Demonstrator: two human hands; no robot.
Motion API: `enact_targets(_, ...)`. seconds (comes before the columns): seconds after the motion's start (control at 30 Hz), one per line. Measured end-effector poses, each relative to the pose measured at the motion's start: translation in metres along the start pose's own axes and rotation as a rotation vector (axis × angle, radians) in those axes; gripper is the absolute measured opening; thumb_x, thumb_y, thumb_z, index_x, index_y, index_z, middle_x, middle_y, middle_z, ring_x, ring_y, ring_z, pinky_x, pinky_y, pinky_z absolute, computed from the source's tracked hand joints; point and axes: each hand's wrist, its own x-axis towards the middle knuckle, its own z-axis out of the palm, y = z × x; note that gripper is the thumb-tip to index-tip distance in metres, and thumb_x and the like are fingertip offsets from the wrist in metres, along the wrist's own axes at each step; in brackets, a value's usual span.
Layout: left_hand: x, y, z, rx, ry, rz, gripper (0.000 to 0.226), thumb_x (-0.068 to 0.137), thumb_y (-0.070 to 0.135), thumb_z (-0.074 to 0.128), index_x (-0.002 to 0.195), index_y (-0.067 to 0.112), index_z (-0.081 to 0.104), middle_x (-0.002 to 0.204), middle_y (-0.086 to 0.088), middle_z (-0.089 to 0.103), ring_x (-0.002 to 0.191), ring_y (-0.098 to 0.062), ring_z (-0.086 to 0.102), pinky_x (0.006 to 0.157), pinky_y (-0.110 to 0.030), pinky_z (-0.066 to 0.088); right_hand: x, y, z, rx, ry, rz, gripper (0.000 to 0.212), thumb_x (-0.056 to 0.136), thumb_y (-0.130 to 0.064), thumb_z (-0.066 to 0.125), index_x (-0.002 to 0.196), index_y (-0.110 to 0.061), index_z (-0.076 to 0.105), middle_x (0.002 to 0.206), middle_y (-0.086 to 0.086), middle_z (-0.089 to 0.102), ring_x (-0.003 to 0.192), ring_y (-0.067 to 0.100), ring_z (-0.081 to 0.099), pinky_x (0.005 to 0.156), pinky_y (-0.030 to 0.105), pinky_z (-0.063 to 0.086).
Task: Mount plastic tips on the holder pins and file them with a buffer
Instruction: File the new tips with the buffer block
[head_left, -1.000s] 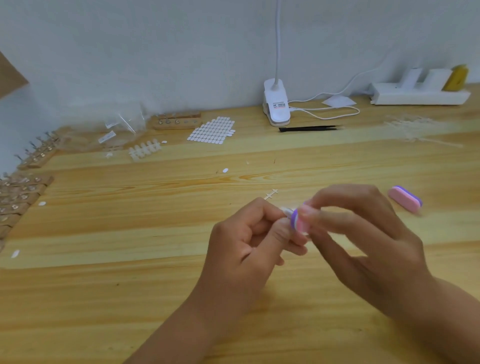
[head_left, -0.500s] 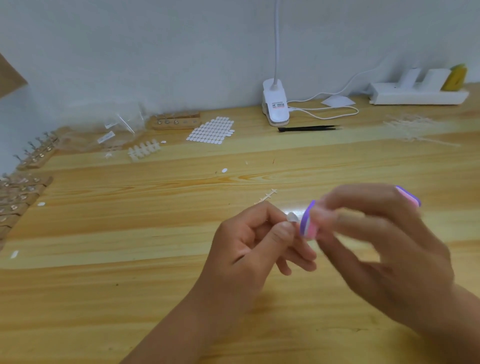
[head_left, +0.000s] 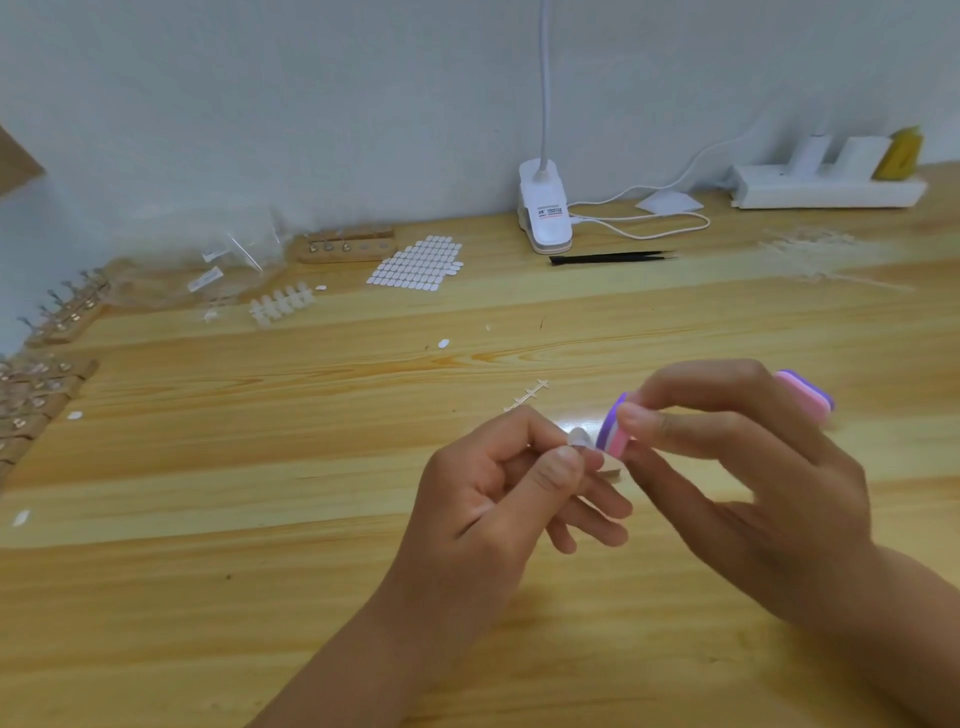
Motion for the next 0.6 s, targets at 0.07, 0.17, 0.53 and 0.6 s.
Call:
enact_targets(0.07, 0.000, -0.001, 0.001, -0.002, -0.006, 0.005, 0.017, 0.094, 0.025, 0.053, 0.083, 0.017, 0.063, 0.074, -0.008, 0.074, 0.068, -0.028, 0.074, 0.056, -0.027, 0.051, -0.001, -0.006, -0.001, 0.032, 0.001, -0.032, 0.020, 0.096, -0.004, 0.066, 0.113, -0.015, 0.067, 0.103, 0.002, 0.064, 0.096, 0.017, 0.062, 0.089, 0.020, 0.045)
enact_targets(0.17, 0.000, -0.002, -0.002, -0.007, -0.011, -0.007, 0.018, 0.094, 0.024, 0.052, 0.082, 0.020, 0.064, 0.072, -0.010, 0.073, 0.065, -0.028, 0.073, 0.056, -0.028, 0.050, -0.004, -0.001, -0.001, 0.008, -0.054, -0.047, 0.031, 0.088, 0.007, 0.070, 0.111, -0.013, 0.070, 0.104, 0.003, 0.064, 0.097, 0.019, 0.061, 0.090, 0.023, 0.046)
enact_targets(0.53, 0.009, -0.001, -0.007, -0.021, 0.147, 0.030, 0.018, 0.090, 0.012, 0.061, 0.085, 0.000, 0.073, 0.077, -0.005, 0.070, 0.067, -0.017, 0.065, 0.051, -0.029, 0.050, -0.001, 0.002, -0.003, -0.057, 0.029, -0.023, 0.023, 0.090, -0.001, 0.070, 0.110, -0.012, 0.066, 0.100, 0.002, 0.062, 0.094, 0.015, 0.061, 0.094, 0.017, 0.043)
enact_targets(0.6, 0.009, -0.002, -0.006, -0.051, 0.150, 0.003, 0.016, 0.086, 0.015, 0.064, 0.085, 0.004, 0.076, 0.075, -0.005, 0.071, 0.065, -0.017, 0.066, 0.050, -0.026, 0.048, 0.000, 0.003, -0.003, -0.057, 0.044, 0.007, 0.024, 0.088, -0.003, 0.071, 0.109, -0.010, 0.062, 0.099, 0.005, 0.064, 0.095, 0.017, 0.062, 0.093, 0.020, 0.047)
